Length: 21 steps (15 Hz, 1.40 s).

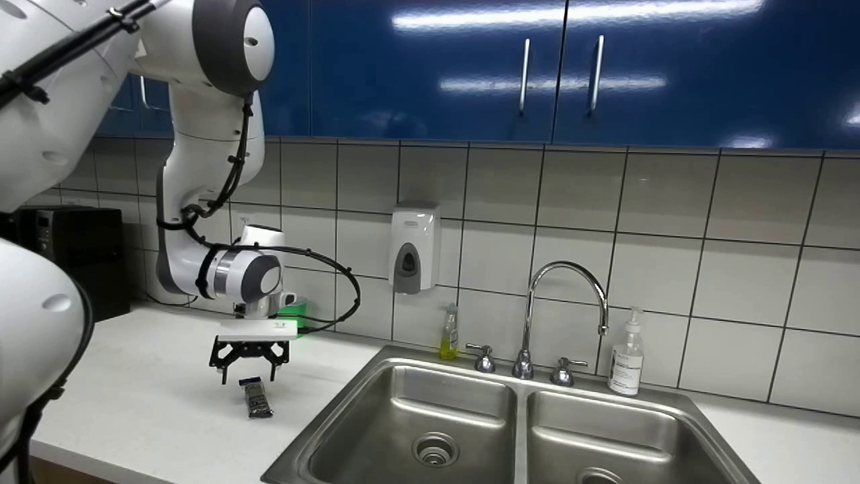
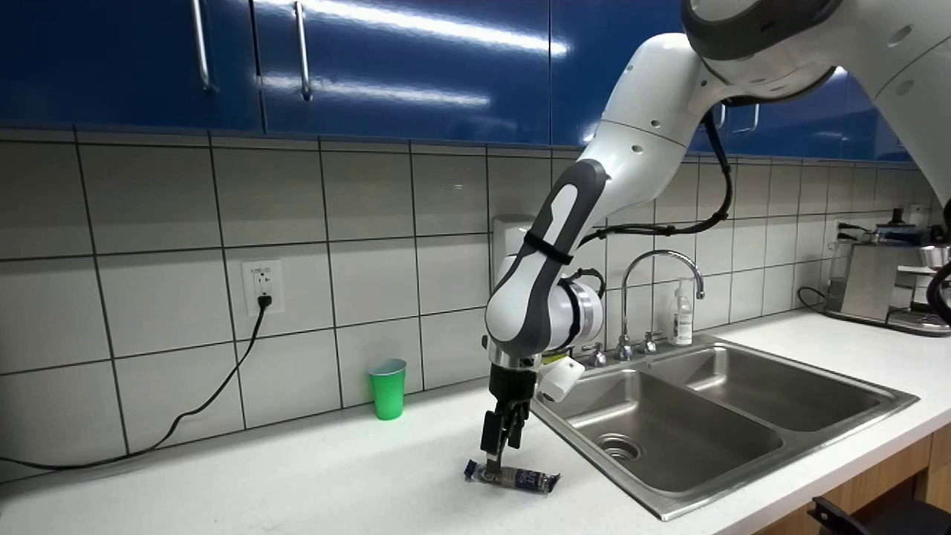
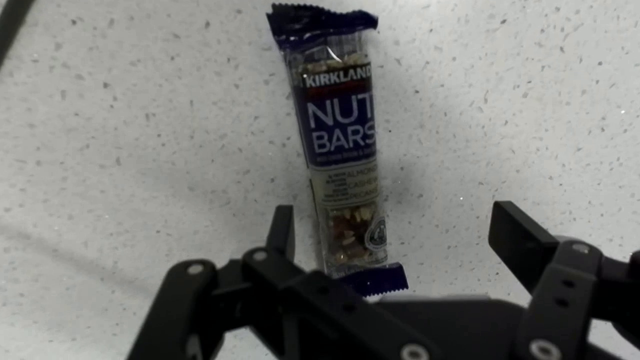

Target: Put the chocolate bar inside the sink

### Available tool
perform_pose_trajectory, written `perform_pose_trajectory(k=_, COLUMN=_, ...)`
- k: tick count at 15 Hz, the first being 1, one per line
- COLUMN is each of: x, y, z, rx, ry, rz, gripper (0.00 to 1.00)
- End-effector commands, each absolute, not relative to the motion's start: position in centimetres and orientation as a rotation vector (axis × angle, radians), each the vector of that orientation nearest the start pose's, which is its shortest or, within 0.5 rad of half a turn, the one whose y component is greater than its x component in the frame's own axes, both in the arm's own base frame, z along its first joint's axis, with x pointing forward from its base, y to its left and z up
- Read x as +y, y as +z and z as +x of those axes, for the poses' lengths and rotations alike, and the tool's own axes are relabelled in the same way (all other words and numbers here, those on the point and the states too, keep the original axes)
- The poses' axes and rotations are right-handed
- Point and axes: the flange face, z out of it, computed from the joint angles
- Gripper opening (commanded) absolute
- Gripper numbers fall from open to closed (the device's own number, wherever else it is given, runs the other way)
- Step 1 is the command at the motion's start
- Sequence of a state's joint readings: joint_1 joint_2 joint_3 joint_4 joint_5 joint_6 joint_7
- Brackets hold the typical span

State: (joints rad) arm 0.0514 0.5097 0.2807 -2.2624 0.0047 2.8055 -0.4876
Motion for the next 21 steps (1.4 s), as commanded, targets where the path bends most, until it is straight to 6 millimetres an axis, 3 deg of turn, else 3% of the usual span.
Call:
perform_pose_trajectory(k=1, x=18.1, y=14.3, z=51.6, rx=-1.212, ry=-0.096, rz=-2.750, gripper=1.00)
perform_pose_trajectory(k=11, x=18.0, y=11.7, z=51.8, rx=-1.262, ry=-0.045, rz=-2.742, gripper=1.00)
perform_pose_trajectory(k=18, x=17.6, y=11.3, z=52.4, rx=-1.251, ry=-0.056, rz=-2.758, gripper=1.00)
perform_pose_trajectory(k=19, x=17.5, y=11.3, z=52.5, rx=-1.250, ry=-0.055, rz=-2.761, gripper=0.97)
perform_pose_trajectory(k=20, x=17.5, y=11.2, z=52.5, rx=-1.250, ry=-0.052, rz=-2.763, gripper=0.73)
perform_pose_trajectory(k=21, x=17.3, y=11.2, z=52.5, rx=-1.250, ry=-0.049, rz=-2.766, gripper=0.73)
